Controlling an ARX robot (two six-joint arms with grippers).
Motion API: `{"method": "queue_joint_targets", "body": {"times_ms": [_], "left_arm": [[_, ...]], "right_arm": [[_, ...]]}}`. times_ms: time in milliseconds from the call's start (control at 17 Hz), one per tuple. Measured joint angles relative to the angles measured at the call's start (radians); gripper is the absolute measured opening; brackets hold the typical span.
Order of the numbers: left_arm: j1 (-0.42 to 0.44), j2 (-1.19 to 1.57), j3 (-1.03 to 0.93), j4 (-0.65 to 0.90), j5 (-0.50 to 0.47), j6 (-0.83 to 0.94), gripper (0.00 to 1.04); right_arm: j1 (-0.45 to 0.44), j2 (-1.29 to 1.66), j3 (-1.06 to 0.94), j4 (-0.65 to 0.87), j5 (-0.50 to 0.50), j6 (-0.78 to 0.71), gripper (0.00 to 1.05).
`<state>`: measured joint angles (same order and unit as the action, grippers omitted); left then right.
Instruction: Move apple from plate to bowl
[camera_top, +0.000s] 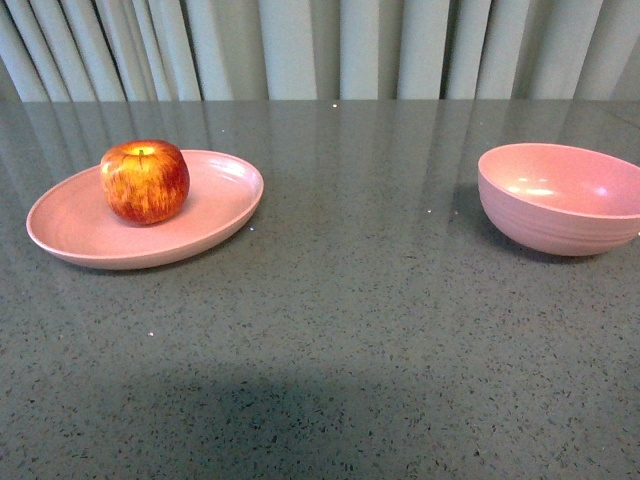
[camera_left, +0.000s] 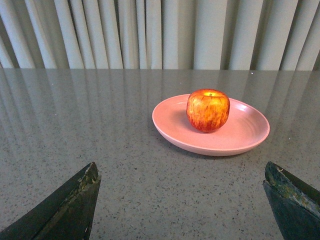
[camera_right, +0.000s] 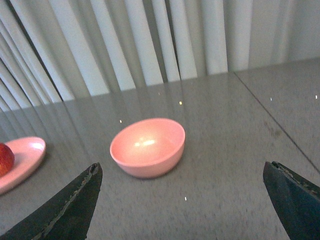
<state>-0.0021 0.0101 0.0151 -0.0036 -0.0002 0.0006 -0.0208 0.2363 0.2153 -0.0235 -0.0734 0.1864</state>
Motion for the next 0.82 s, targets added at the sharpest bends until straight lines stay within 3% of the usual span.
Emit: {"method": "queue_joint_targets", "body": {"times_ms": [235, 352, 645, 821], "left_arm": [[0.0, 0.0, 0.0, 0.0, 0.0, 0.0, 0.98], [0.0, 0.0, 0.0, 0.0, 0.0, 0.0, 0.98], [0.0, 0.0, 0.0, 0.0, 0.0, 0.0, 0.98], [0.0, 0.0, 0.0, 0.0, 0.0, 0.0, 0.98]], "right_arm": [[0.0, 0.359, 0.209, 0.221, -0.027, -0.025, 0.98], [0.016, 0.567, 0.373, 0.285, 0.006, -0.053, 0.98], [0.116, 0.993, 0.697, 0.176, 0.072, -0.119, 0.98], [0.131, 1.215, 0.851, 0.069, 0.109, -0.141, 0.98]]}}
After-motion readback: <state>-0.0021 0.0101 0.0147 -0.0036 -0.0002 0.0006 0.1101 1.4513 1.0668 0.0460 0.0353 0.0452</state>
